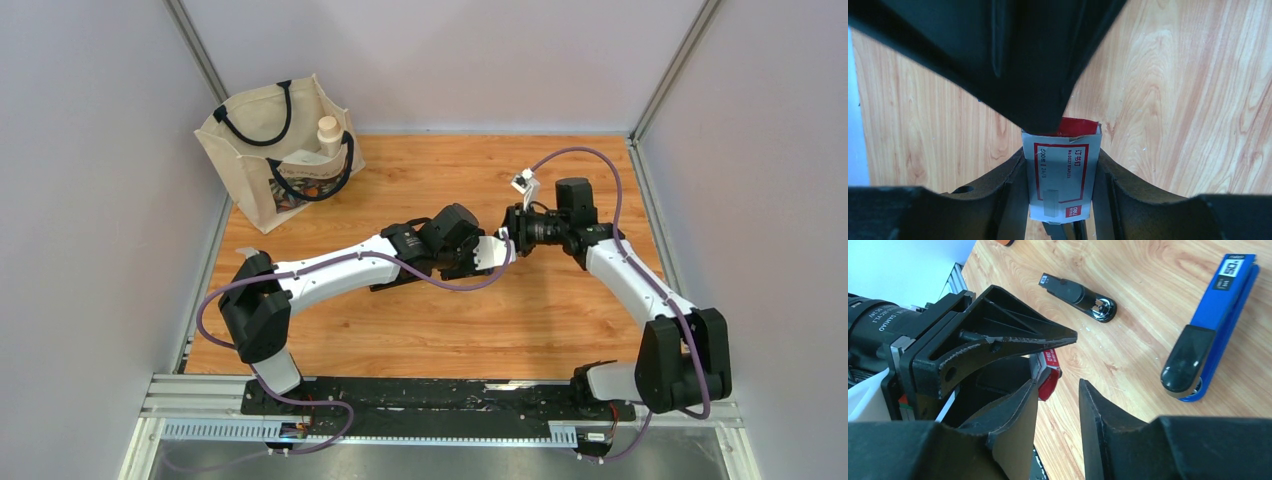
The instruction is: Load the staples into the stapler
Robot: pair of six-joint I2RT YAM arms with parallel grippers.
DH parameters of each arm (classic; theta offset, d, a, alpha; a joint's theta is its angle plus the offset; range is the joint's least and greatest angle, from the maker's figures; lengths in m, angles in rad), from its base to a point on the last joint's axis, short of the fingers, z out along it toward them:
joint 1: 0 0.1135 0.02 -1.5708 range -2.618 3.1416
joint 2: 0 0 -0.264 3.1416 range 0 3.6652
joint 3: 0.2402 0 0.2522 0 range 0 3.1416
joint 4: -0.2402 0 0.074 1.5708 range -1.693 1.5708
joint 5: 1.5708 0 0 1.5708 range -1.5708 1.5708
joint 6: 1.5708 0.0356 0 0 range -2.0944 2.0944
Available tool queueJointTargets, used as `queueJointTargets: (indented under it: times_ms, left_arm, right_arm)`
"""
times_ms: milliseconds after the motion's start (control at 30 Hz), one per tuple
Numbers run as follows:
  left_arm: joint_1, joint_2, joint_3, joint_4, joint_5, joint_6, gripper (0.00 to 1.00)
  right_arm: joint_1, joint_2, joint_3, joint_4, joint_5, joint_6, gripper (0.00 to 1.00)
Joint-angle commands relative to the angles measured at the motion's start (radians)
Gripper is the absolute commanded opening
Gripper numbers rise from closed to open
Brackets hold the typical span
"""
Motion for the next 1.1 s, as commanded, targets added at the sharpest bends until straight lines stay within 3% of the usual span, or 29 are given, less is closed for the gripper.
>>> queueJointTargets:
  times_ms: [0, 567, 1067]
  left_arm:
    - [0.001, -0.028, 0.028, -0.013, 0.012, -0.027, 0.33]
    - [0.001, -0.027, 0.037, -0.024, 0.033, -0.043, 0.33]
    - [0.001, -0.038, 0.029, -0.027, 0.046, -0.049, 0.33]
  right_arm:
    - [0.033, 0.016, 0.024, 0.018, 0.004, -0.026, 0.38]
    - [0.058, 0.013, 0.024, 0.022, 0.035, -0.079, 0.25]
    - [0.024, 0.034, 0.032, 0.028, 0.004, -0.079, 0.25]
